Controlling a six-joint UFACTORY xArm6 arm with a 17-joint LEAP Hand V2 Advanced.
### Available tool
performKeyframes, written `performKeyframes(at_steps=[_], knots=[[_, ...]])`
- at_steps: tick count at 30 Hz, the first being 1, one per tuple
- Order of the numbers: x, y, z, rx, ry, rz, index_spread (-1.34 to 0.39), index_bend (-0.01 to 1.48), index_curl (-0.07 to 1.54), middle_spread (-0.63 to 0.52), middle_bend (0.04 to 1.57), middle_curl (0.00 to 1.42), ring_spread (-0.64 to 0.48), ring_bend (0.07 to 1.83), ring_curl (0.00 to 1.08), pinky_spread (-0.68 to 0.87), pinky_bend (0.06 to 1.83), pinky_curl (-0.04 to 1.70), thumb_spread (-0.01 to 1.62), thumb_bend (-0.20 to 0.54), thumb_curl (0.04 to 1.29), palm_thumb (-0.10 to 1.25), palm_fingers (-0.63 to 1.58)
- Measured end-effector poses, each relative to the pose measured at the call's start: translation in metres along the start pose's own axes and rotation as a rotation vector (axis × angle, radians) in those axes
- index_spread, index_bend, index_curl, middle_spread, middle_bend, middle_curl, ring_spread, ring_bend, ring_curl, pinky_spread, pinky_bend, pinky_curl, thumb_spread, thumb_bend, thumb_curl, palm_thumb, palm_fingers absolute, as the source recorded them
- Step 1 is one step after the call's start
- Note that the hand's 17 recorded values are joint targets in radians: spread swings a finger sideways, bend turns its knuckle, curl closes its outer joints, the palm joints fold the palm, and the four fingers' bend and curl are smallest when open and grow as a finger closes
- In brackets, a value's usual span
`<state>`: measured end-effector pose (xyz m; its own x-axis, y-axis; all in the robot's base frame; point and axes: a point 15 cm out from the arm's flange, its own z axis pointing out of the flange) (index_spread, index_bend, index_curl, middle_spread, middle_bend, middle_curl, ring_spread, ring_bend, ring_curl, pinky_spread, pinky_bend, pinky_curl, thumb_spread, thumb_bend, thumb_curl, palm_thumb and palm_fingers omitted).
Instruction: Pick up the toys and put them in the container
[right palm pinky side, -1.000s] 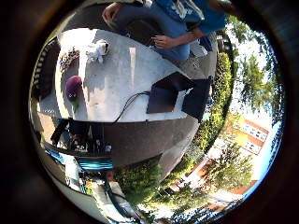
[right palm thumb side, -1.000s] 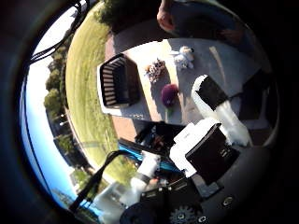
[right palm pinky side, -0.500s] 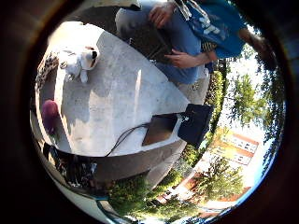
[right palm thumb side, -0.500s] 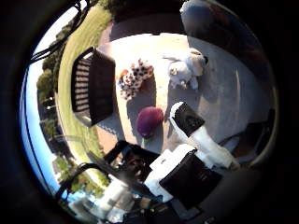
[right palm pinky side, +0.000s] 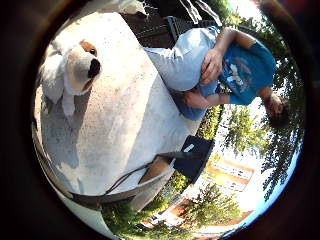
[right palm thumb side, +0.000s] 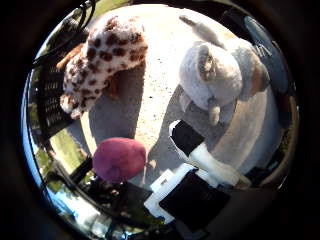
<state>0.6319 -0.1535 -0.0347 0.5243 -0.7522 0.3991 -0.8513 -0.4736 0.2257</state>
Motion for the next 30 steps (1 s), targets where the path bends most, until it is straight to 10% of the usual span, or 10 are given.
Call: performKeyframes(at_steps=[17, 22, 30], knots=[[0.006, 0.015, 0.033, -0.07, 0.12, -0.066, -0.17, 0.2, 0.27, -0.08, 0.27, 0.35, 0.29, 0.62, 0.36, 0.51, 0.55, 0.2, 1.03, -0.034, 0.3, 0.43, 0.85], [-0.001, 0.013, 0.035, -0.078, 0.121, -0.097, -0.35, 0.44, 0.36, -0.09, 0.61, 0.47, 0.19, 0.73, 0.42, 0.5, 0.71, 0.25, 1.06, -0.011, 0.32, 0.5, 1.45], [-0.001, 0.011, 0.028, -0.084, 0.126, -0.148, -0.57, 0.46, 0.46, -0.15, 1.07, 0.72, 0.04, 1.25, 0.63, 0.39, 1.16, 0.46, 1.05, 0.034, 0.43, 0.79, 1.11]])
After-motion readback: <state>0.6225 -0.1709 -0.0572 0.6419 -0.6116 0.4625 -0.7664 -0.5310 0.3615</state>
